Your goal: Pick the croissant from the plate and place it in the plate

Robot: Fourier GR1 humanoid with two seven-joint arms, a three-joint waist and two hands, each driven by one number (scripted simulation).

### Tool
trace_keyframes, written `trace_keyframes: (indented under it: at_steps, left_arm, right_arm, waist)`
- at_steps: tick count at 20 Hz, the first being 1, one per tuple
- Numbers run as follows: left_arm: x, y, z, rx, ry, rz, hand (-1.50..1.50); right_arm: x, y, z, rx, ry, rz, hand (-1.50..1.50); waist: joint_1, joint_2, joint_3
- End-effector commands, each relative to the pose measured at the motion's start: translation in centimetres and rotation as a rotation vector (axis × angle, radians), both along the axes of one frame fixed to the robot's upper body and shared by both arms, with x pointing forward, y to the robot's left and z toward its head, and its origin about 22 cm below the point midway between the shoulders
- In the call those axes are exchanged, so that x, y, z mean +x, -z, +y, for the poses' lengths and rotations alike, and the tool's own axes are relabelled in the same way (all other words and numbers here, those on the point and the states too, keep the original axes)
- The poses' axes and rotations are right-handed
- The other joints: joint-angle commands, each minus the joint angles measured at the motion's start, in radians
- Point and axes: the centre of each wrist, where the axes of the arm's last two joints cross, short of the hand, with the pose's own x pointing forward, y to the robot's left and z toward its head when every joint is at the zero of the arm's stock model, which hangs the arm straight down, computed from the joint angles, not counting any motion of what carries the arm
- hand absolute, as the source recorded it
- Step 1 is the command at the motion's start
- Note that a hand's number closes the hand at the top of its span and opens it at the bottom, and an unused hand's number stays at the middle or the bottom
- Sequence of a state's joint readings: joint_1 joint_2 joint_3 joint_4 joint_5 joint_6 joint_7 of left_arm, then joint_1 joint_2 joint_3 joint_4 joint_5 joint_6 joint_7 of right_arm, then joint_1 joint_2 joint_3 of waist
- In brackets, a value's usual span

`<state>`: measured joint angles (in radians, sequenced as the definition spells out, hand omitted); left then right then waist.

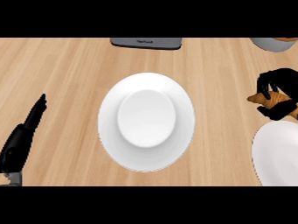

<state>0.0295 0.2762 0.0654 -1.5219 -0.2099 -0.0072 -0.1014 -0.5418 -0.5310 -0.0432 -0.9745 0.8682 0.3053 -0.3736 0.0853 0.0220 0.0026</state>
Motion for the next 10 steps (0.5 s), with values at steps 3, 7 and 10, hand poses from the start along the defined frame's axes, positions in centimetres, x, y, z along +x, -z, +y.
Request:
trace_keyframes:
  at_steps: [3, 7, 10]
  left_arm:
    - [0.3, 1.1, 0.1, -0.002, -0.027, 0.003, 0.0]
    - [-0.8, 0.6, 1.2, -0.01, -0.026, 0.009, 0.0]
    - [-1.0, 0.8, 2.1, 0.015, -0.053, 0.024, 0.0]
  right_arm:
    - [4.4, -2.4, 2.2, 0.066, -0.038, -0.232, 1.5]
    - [5.2, -5.5, 0.3, 0.154, -0.078, -0.415, 1.5]
    - [6.0, -7.6, 2.6, 0.263, -0.212, -0.502, 1.5]
  waist:
    - [-0.029, -0.002, -0.001]
    - [-0.031, -0.007, 0.0]
    - [-0.055, -0.015, -0.001]
